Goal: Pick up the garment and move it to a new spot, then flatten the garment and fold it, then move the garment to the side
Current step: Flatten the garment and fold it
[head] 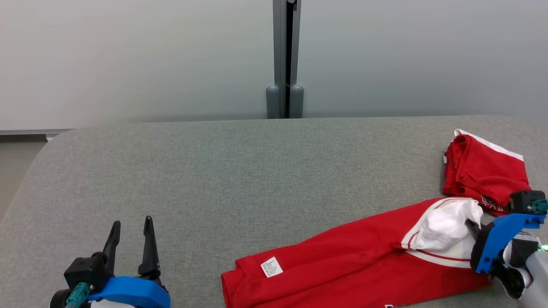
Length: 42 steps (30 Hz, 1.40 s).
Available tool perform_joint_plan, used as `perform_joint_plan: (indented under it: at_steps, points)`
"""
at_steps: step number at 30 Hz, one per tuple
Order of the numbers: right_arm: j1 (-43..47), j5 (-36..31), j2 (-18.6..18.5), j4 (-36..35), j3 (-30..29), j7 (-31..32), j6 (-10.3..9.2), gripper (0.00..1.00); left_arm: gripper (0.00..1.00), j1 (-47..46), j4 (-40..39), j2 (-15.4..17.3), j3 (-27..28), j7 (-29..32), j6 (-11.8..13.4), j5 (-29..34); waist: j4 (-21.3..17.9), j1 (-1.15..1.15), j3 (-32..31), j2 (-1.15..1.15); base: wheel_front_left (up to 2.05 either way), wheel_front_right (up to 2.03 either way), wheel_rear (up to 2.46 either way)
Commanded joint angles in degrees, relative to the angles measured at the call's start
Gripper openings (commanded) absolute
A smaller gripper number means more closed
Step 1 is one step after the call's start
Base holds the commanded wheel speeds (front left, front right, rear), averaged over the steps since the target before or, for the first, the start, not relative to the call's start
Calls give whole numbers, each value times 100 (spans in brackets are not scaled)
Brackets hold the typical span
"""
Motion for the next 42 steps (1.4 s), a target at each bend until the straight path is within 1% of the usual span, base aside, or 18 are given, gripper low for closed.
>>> perform_joint_plan:
  at_steps: [1, 4, 8, 11, 15, 19, 24, 27, 32, 37, 38, 39, 40, 41, 42]
  points:
    - [-84, -23, 69, -96, 8, -57, 1, 0, 100, 29, 18, -2, 34, -26, -9, 28, -4, -1, -4, 0, 0, 0, 0]
    - [-32, -148, 92, -418, 80, -215, 0, 0, 100, 39, 30, -23, 92, -26, -45, 52, -8, -1, -18, 0, 0, 0, 0]
    - [185, -231, 302, -1103, 220, -295, 1, 0, 100, 56, 47, -29, 152, -26, -66, 94, 16, -1, -40, 0, 0, 0, 0]
    - [351, -361, 452, -1676, 399, -211, 1, 0, 100, 46, 70, -36, 176, -26, -97, 108, 57, -1, -47, 0, 0, 0, 0]
    - [619, -533, 783, -2413, 673, 20, 1, 0, 100, 6, 120, -54, 201, -26, -136, 146, 147, -1, -58, 0, 0, 0, 0]
    - [820, -625, 1139, -2890, 822, 279, 1, 0, 100, -15, 149, -69, 231, -26, -153, 171, 265, -1, -56, 0, 0, 0, 0]
    - [939, -822, 1624, -3090, 943, 394, 1, 0, 100, -49, 195, -90, 228, -26, -189, 205, 481, -1, -51, 0, 0, 0, 0]
    - [1004, -888, 1812, -3128, 1018, 429, 1, 0, 100, -48, 224, -101, 234, -26, -200, 229, 602, -1, -55, 0, 0, 0, 0]
    - [1062, -1048, 1999, -2972, 1231, 473, 1, 0, 100, -76, 269, -101, 238, -26, -232, 255, 754, -1, -54, 0, 0, 0, 0]
    - [993, -1034, 2097, -2660, 1394, 254, 1, 0, 100, -108, 297, -111, 256, -26, -240, 262, 808, -1, -37, 0, 0, 0, 0]
    - [975, -993, 2109, -2586, 1454, 228, 1, 5, 100, -112, 300, -111, 257, -26, -245, 267, 809, -1, -34, 0, 0, 0, 0]
    - [950, -941, 2122, -2542, 1516, 176, 1, 38, 100, -116, 306, -112, 264, -26, -247, 271, 806, -1, -31, 0, 0, 0, 0]
    - [923, -861, 2130, -2524, 1568, 113, 1, 62, 100, -119, 308, -113, 271, -26, -248, 276, 798, -1, -27, 0, 0, 0, 0]
    - [906, -792, 2137, -2502, 1633, 73, 1, 100, 100, -120, 310, -114, 275, -26, -249, 281, 789, -1, -25, 0, 0, 0, 0]
    - [892, -706, 2144, -2500, 1705, 15, 1, 100, 100, -118, 314, -116, 283, -26, -248, 282, 772, -1, -21, 0, 0, 0, 0]
